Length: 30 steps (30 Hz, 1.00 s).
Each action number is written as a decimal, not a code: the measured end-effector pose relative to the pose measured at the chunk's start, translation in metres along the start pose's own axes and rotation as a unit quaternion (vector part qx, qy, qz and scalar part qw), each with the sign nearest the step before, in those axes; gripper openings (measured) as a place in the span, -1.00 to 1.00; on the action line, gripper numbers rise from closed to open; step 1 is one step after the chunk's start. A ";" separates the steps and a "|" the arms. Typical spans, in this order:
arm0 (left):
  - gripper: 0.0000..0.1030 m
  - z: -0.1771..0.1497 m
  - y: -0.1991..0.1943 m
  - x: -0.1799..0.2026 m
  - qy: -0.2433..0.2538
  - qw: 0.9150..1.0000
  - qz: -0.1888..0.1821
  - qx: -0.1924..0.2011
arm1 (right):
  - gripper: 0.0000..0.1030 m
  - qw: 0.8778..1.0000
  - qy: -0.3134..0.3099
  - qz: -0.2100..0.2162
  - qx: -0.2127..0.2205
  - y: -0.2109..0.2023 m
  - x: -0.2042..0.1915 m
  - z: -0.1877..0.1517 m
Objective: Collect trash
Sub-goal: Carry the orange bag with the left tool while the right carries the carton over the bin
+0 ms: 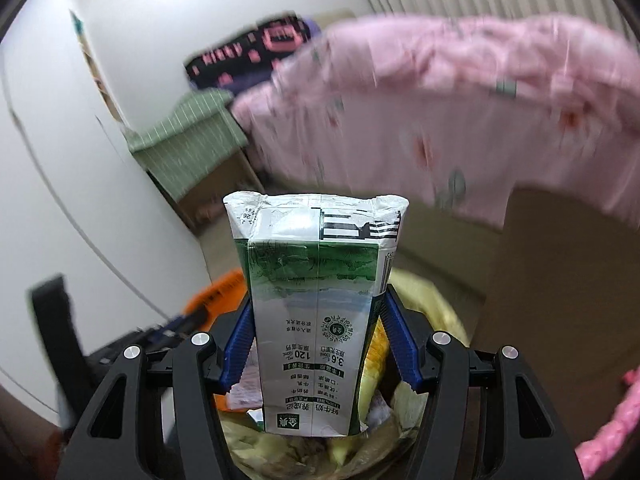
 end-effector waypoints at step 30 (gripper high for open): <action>-0.84 -0.021 0.026 0.016 -0.030 0.990 -0.090 -0.105 | 0.09 0.992 -0.028 -0.013 -0.123 0.025 0.020 -0.027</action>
Point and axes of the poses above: each gripper's, at about its wrist camera, not at the fingertips, and y roughly the way its jaws point, x to its right, z to its top, the point moved 5 cm from there along y, roughly the way its jaws point, and after that the axes turned 14 degrees about z, right-handed, at the moved point
